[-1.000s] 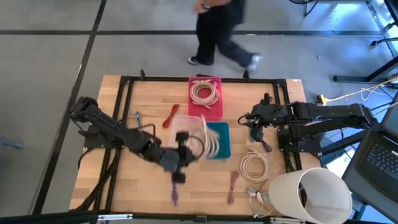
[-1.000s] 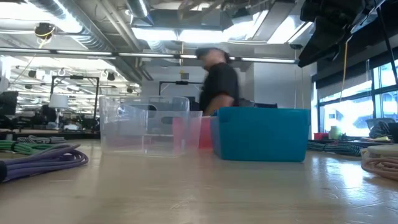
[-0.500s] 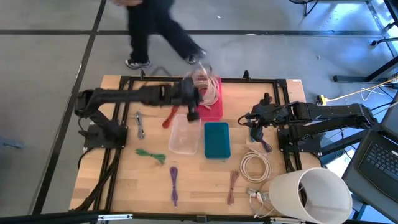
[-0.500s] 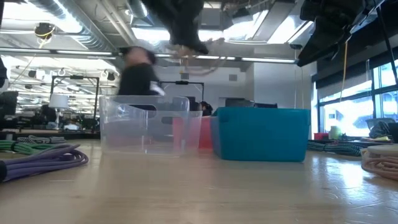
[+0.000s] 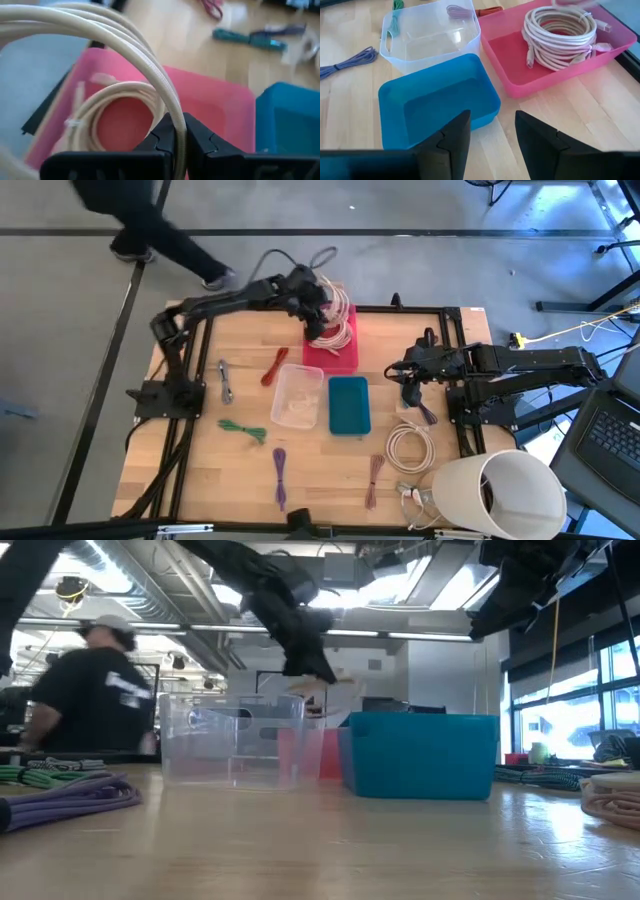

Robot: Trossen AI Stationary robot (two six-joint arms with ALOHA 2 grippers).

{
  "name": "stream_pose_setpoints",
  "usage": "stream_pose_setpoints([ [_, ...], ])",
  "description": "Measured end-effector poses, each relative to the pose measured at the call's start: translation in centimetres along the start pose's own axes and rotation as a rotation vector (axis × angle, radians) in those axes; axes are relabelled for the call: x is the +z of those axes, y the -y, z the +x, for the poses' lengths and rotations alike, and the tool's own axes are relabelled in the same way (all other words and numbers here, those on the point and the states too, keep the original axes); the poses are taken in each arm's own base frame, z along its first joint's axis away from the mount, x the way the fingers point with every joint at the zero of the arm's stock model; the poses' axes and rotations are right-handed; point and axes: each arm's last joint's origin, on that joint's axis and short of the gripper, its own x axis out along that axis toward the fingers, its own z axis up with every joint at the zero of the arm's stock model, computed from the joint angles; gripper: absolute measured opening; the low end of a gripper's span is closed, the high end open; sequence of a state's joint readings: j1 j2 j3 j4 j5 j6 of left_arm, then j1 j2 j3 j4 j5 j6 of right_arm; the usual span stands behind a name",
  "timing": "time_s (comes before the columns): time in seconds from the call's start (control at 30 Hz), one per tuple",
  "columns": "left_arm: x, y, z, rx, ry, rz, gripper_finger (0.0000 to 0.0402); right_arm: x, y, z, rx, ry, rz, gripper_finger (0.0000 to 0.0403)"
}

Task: Pick & Place USB Port
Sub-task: Put the brown HDMI cable into the pink bin

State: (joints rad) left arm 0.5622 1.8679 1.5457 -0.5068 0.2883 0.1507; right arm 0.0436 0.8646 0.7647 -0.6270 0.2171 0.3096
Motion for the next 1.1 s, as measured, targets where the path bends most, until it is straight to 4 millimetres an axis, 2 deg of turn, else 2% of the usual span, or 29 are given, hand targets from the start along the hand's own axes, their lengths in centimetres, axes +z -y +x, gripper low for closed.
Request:
stream_pose_setpoints([
  [0.13, -0.3, 0.6, 2.6, -0.032, -0.153, 0.013, 0.001, 0.0, 0.0, 0.0, 0.0, -0.001, 0.001, 0.0159],
  [0.23, -0.7, 0.8, 3.5, -0.042, -0.255, 0.005, 0.001, 0.0, 0.0, 0.0, -0.001, -0.002, 0.009, 0.0159],
  [0.47, -1.3, 0.3, 4.9, -0.054, -0.273, 0.007, 0.001, 0.0, 0.0, 0.0, 0.0, 0.0, 0.008, 0.0159],
  [0.77, -2.6, -1.0, 8.3, -0.106, -0.265, -0.025, 0.001, 0.0, 0.0, 0.0, 0.008, -0.003, 0.028, 0.0159],
  [0.9, -2.9, -1.1, 8.8, -0.103, -0.274, -0.027, 0.0018, 0.0, 0.0, 0.0, 0.008, -0.004, 0.027, 0.0159],
  [1.1, -2.3, -0.8, 8.3, -0.084, -0.263, -0.02, 0.0074, 0.0, 0.0, 0.0, 0.008, -0.004, 0.027, 0.0159],
])
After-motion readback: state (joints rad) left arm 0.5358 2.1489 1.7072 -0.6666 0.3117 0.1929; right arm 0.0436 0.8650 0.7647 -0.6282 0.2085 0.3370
